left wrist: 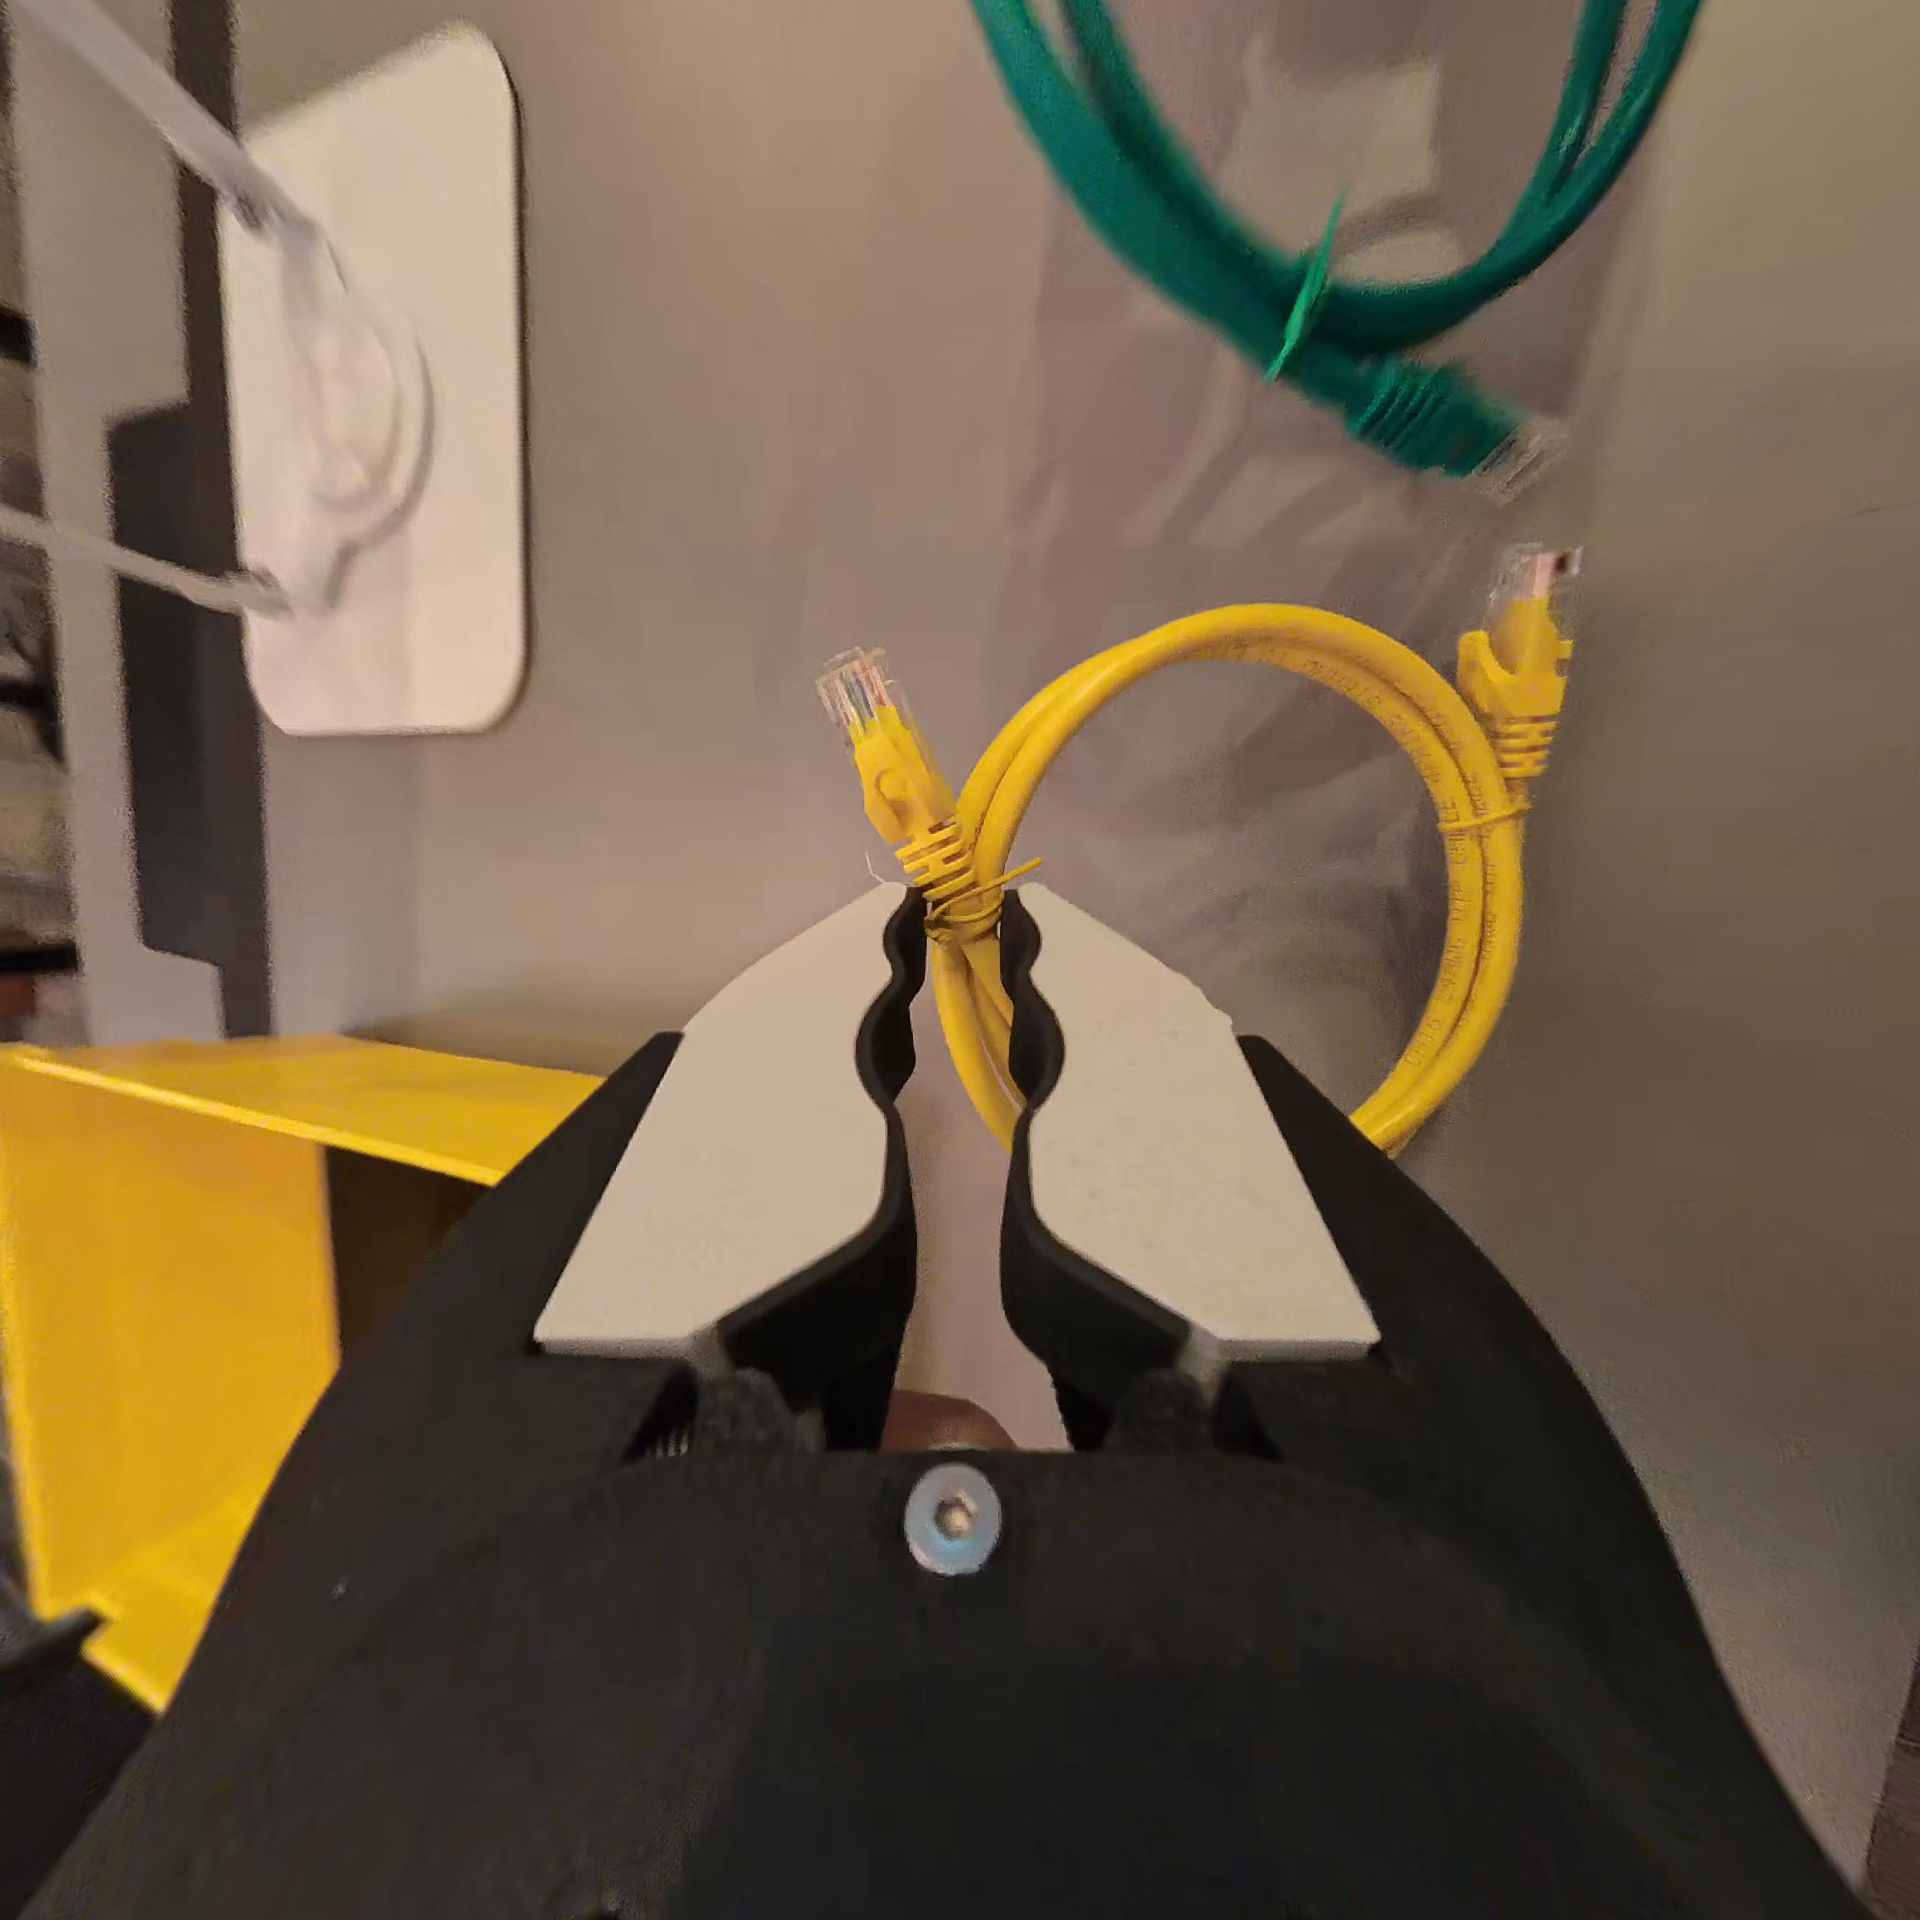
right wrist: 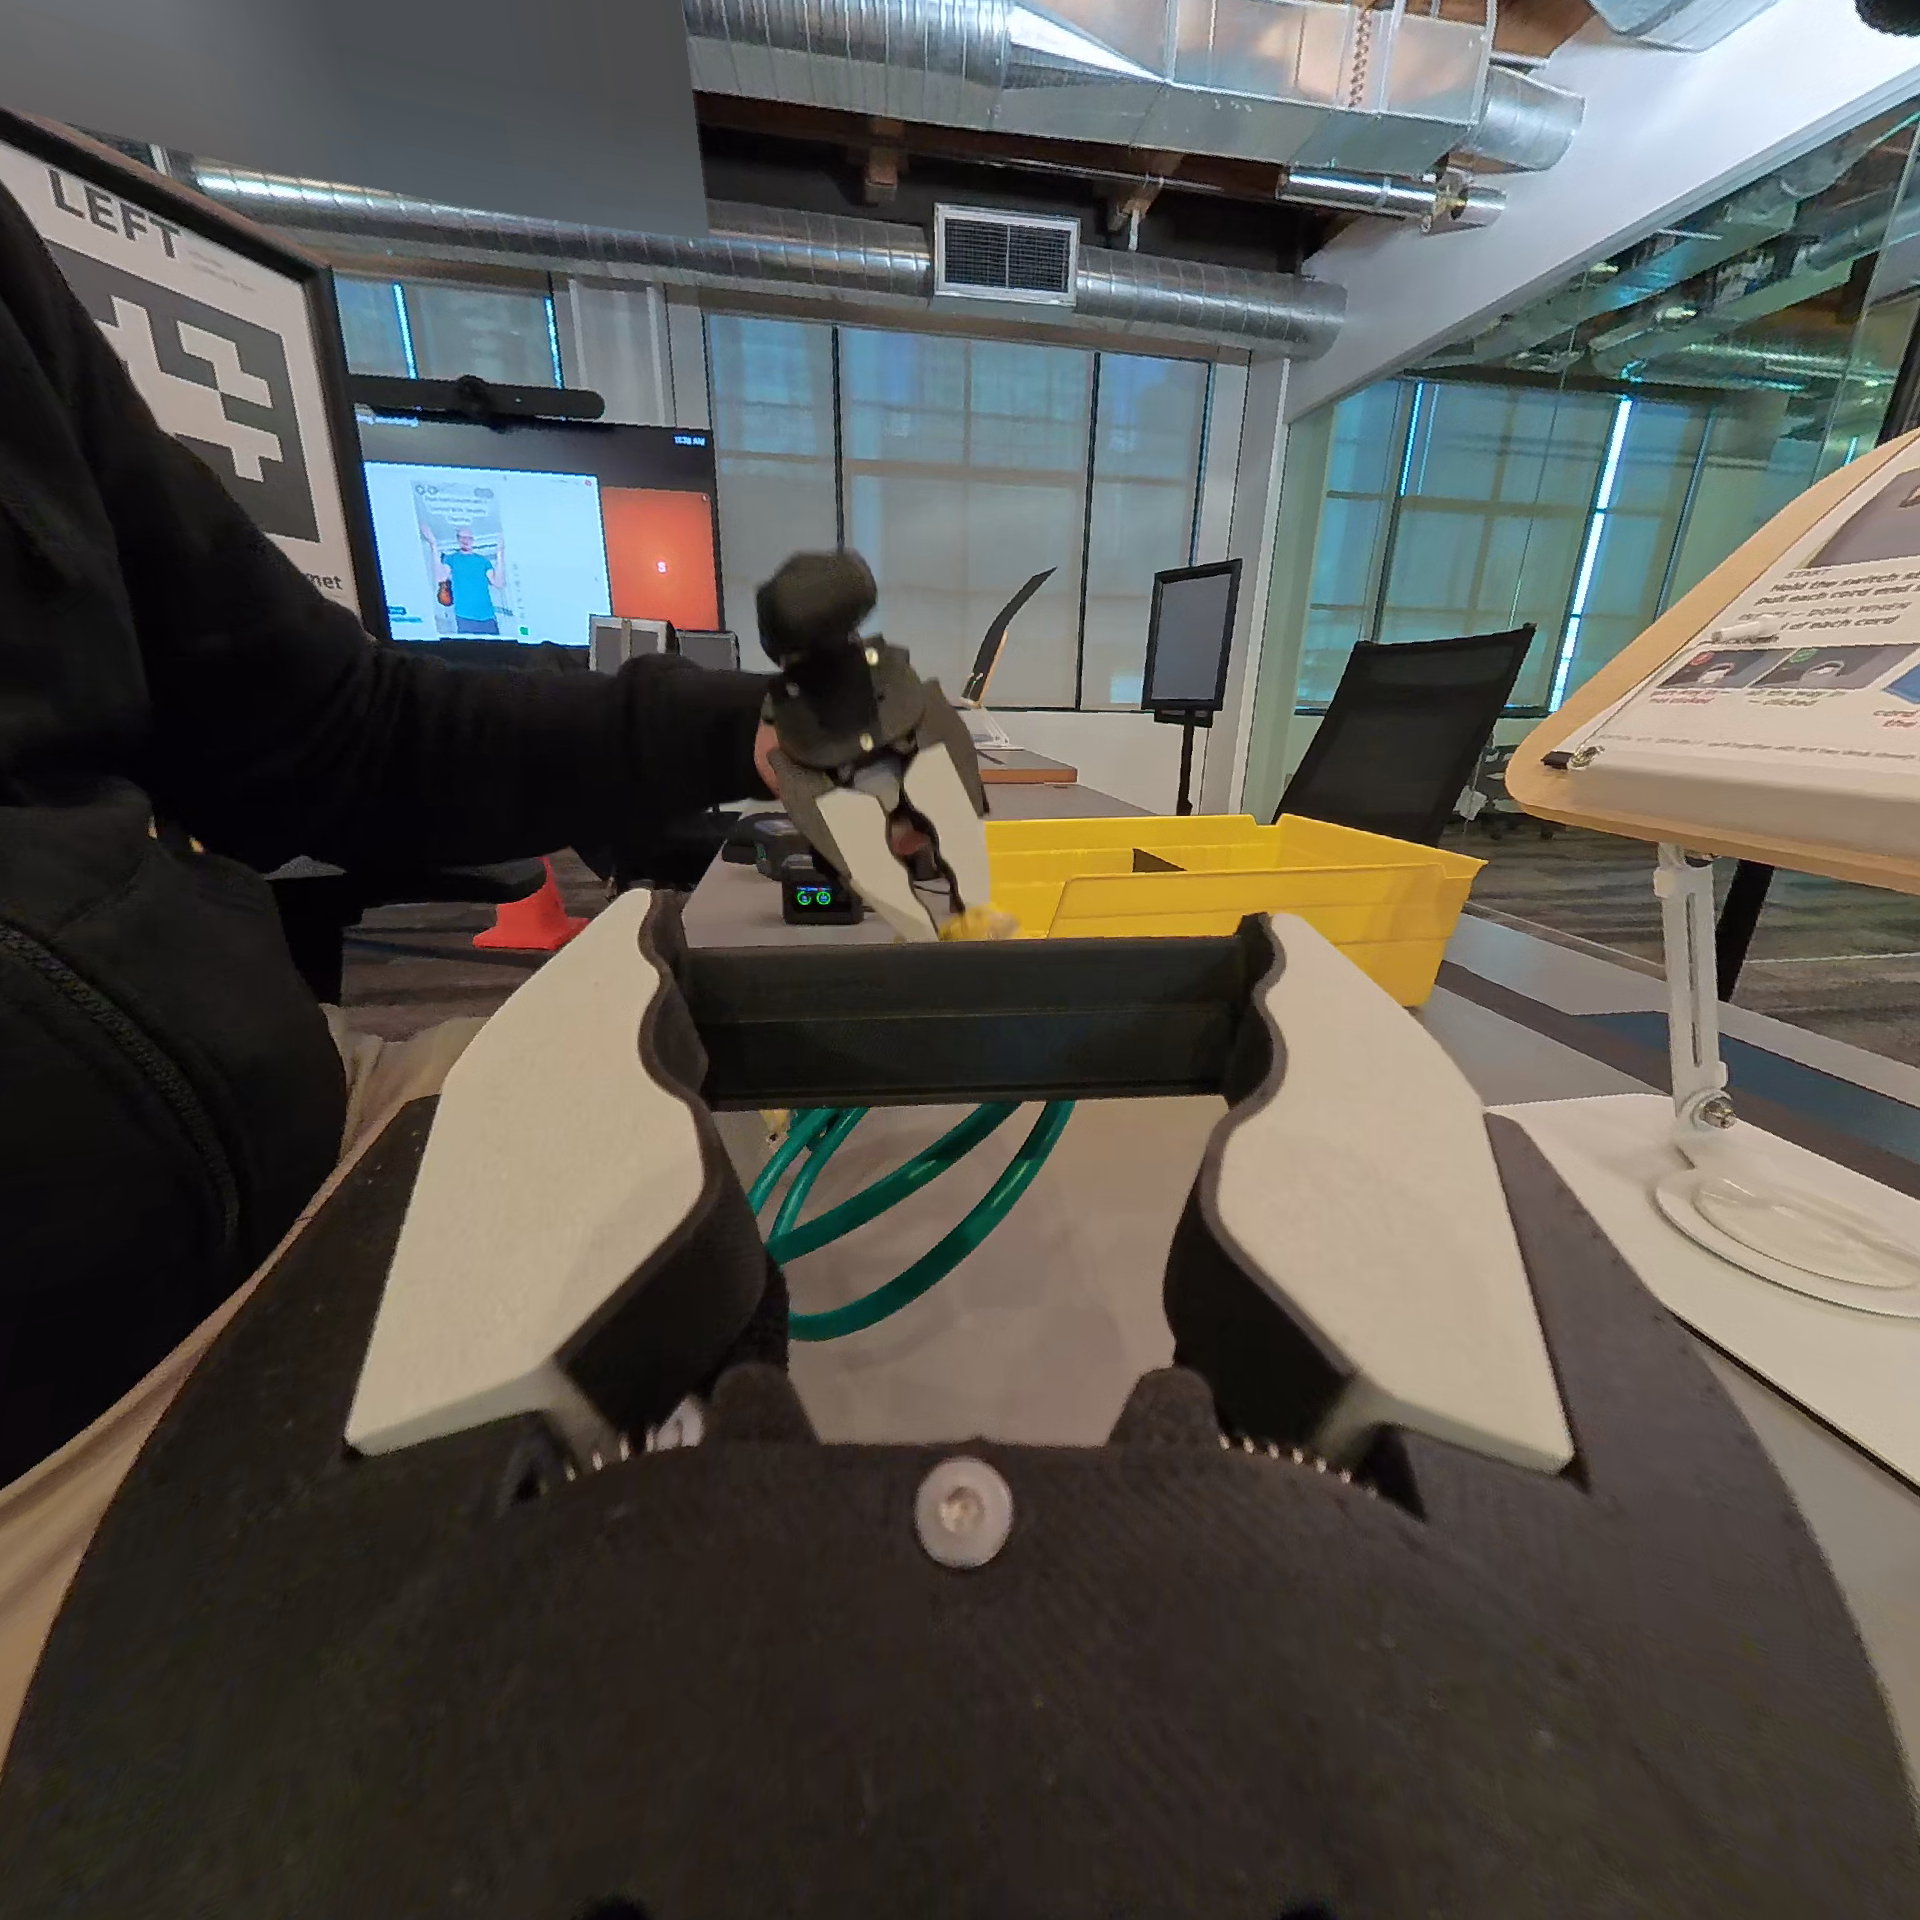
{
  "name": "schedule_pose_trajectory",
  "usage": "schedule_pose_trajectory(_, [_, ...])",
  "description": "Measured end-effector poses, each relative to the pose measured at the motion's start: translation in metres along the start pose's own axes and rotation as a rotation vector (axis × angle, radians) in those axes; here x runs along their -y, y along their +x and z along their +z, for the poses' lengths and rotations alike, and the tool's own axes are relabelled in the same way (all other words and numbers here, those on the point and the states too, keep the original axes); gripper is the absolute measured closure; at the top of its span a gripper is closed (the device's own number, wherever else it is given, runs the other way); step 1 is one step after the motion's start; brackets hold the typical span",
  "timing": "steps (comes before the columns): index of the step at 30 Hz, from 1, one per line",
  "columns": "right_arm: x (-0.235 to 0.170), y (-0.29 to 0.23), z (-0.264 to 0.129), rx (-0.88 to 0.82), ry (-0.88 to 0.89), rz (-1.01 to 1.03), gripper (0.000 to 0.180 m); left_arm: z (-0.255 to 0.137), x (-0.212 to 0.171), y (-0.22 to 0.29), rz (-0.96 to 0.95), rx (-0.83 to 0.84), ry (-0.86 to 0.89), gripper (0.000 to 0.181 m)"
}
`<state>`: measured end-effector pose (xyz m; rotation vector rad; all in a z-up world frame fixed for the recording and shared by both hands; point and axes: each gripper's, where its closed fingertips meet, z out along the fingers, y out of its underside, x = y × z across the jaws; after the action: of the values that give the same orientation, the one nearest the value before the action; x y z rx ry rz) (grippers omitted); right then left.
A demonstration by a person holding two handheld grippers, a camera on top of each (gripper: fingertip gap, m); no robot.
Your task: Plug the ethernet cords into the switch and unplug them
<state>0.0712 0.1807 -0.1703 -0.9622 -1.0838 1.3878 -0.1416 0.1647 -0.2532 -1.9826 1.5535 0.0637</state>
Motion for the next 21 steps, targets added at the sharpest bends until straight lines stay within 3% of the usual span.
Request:
schedule_pose_trajectory(1, [0.000,-0.001,0.000,0.004,0.001,0.000,0.080,-0.009,0.010,-0.001,0.026,-0.005,0.020,0.167])
schedule_pose_trajectory(9, [-0.001,-0.004,0.002,0.025,0.003,0.001,0.080,-0.062,0.095,0.017,0.255,-0.113,0.113,0.167])
schedule_pose_trajectory(21, [0.008,-0.010,-0.001,0.084,0.072,0.041,0.080,0.008,0.154,0.044,0.249,-0.290,0.091,0.167])
